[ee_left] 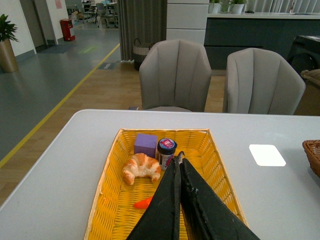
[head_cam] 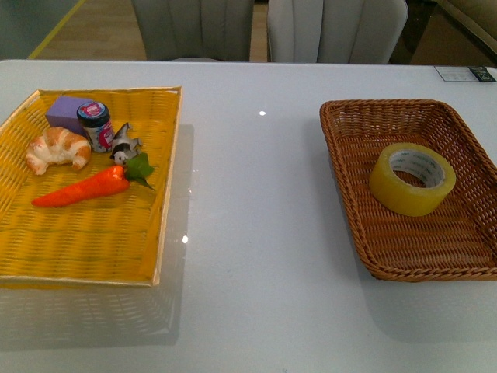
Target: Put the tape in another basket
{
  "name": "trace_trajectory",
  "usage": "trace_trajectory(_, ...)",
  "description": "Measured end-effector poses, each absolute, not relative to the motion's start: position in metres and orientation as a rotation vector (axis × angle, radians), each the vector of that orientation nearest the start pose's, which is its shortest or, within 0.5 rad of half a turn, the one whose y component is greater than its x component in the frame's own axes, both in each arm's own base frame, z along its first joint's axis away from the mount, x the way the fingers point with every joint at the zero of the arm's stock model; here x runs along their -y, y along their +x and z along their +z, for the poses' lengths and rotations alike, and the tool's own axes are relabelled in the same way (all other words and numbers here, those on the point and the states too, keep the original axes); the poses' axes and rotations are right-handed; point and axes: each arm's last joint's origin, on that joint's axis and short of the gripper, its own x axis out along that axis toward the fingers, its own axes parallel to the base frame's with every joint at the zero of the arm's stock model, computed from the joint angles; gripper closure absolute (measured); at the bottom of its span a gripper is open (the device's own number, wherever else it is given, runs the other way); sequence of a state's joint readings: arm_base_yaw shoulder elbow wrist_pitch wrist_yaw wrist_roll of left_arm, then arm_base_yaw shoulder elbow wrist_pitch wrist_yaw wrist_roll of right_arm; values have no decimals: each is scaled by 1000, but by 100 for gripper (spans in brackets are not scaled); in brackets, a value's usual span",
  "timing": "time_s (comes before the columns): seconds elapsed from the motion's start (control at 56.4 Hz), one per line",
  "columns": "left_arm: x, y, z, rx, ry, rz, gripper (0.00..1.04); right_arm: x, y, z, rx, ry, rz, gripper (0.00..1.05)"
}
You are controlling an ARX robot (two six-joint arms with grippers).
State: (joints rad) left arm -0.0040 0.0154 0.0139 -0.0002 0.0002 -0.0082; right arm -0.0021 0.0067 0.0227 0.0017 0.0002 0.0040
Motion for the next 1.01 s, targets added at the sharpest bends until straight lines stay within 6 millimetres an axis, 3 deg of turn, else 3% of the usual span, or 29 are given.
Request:
trace_trajectory(0.425, 0, 98, 167, -2, -7, -4, 25, 0, 97, 171, 18, 4, -3, 20)
trace_trajectory(0.532, 0, 98, 167, -2, -7, -4, 7, 0, 97, 171, 18, 4, -2, 8)
trace_trajectory(1.01, 0, 98, 167, -2, -6, -4, 9, 0, 97, 171, 18, 4, -2, 9)
